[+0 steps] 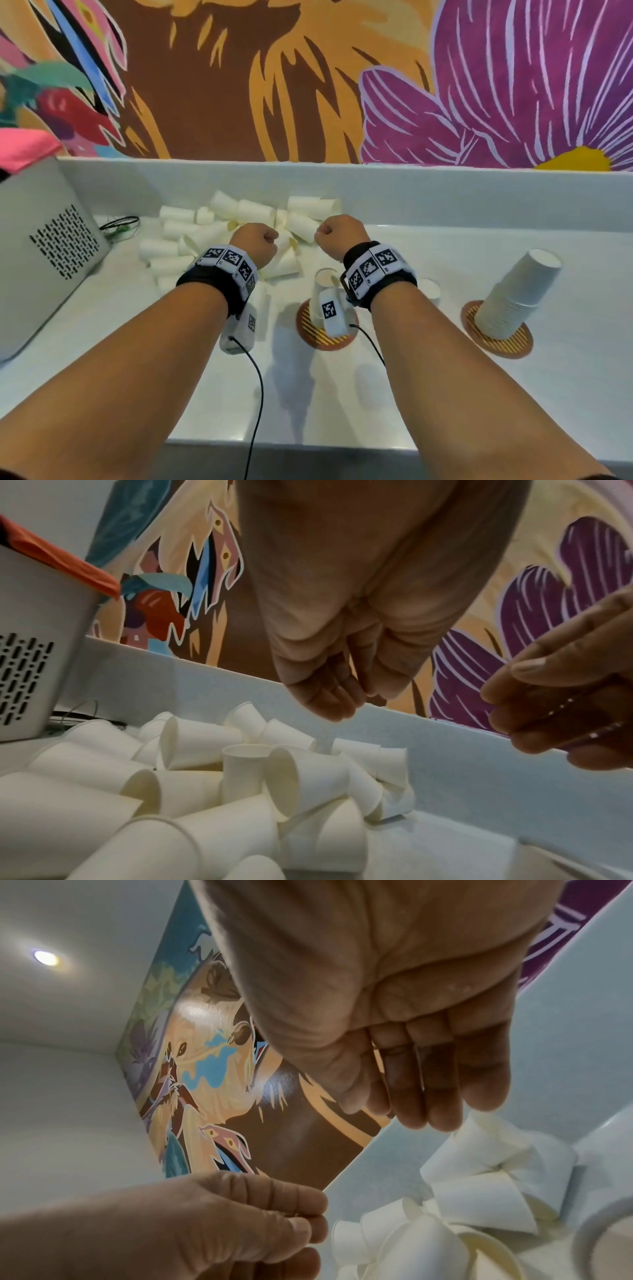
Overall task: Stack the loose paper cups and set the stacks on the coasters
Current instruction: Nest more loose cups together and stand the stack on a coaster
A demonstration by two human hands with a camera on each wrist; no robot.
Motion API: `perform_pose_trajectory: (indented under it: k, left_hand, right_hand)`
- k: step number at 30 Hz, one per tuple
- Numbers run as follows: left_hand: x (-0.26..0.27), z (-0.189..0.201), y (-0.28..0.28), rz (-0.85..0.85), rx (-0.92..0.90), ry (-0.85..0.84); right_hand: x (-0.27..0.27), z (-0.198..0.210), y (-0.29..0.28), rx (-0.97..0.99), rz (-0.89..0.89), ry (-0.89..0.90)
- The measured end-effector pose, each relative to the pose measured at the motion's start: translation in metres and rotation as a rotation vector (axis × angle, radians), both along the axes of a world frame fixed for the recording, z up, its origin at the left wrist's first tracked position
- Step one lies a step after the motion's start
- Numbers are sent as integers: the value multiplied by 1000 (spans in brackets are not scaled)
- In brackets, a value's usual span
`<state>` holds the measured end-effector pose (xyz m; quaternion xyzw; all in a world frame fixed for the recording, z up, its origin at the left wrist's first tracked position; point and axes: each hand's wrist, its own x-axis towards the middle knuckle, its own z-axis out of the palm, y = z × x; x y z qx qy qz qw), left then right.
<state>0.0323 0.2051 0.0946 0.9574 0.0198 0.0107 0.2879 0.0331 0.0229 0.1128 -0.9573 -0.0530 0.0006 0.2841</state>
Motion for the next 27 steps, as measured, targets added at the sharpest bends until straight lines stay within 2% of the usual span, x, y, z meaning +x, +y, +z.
perform_pose_trajectory:
  k: [6, 13, 22, 27]
  left_hand:
    - [12, -14, 44, 25, 0, 23]
    - [16, -33, 66, 80, -25, 88]
    - [10, -57, 68, 175, 4, 114]
    - [7, -70, 70, 209, 44, 167]
  right_hand:
    - [14, -15, 50, 46, 4, 25]
    - [25, -39, 82, 29, 61, 90]
    - [25, -69, 100, -45, 226, 188]
    - [11, -88, 108, -196, 369, 273]
